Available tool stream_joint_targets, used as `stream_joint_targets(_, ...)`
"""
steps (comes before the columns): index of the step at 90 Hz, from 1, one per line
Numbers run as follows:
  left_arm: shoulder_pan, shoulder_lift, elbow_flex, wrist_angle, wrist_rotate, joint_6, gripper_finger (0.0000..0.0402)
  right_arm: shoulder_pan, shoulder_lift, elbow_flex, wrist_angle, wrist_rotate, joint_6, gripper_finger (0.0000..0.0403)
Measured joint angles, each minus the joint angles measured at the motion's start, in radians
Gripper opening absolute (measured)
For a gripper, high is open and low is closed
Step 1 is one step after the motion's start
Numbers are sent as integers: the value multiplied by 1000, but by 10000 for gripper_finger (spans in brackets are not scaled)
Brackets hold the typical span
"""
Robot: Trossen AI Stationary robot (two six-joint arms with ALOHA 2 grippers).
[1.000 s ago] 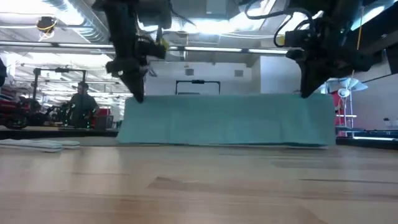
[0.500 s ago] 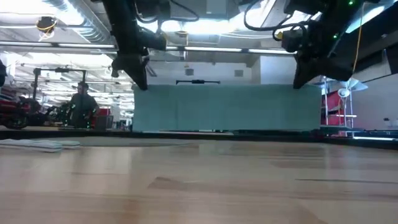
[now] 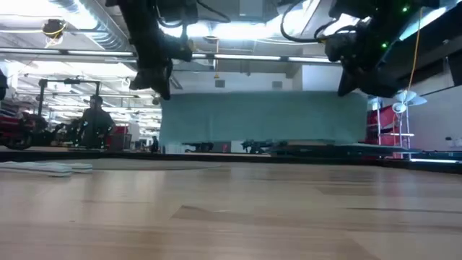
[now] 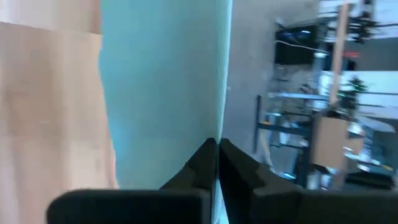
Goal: Set table place
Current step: Fold the blue table napkin
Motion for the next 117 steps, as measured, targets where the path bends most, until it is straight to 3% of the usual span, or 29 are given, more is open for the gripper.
stream_joint_targets(28, -24, 0, 0, 120, -350, 134, 0, 36, 0, 0, 97, 274, -186, 0)
stream_joint_targets(48, -59, 0, -70, 160, -520, 193, 0, 98, 0, -18, 111, 342, -206, 0)
stream_joint_targets(72, -109, 8, -243, 189, -541, 51, 0, 125, 0, -105, 134, 316, -141, 0)
stream_joint_targets(91, -173, 8, -267, 187, -531, 15, 0, 179, 0, -103, 157, 292, -123, 0)
stream_joint_targets(102, -187, 8, -255, 190, -530, 13, 0, 174, 0, -102, 166, 196, -84, 0)
stream_joint_targets(117, -180, 8, -253, 190, -525, 17, 0, 123, 0, -102, 288, -230, -34, 1)
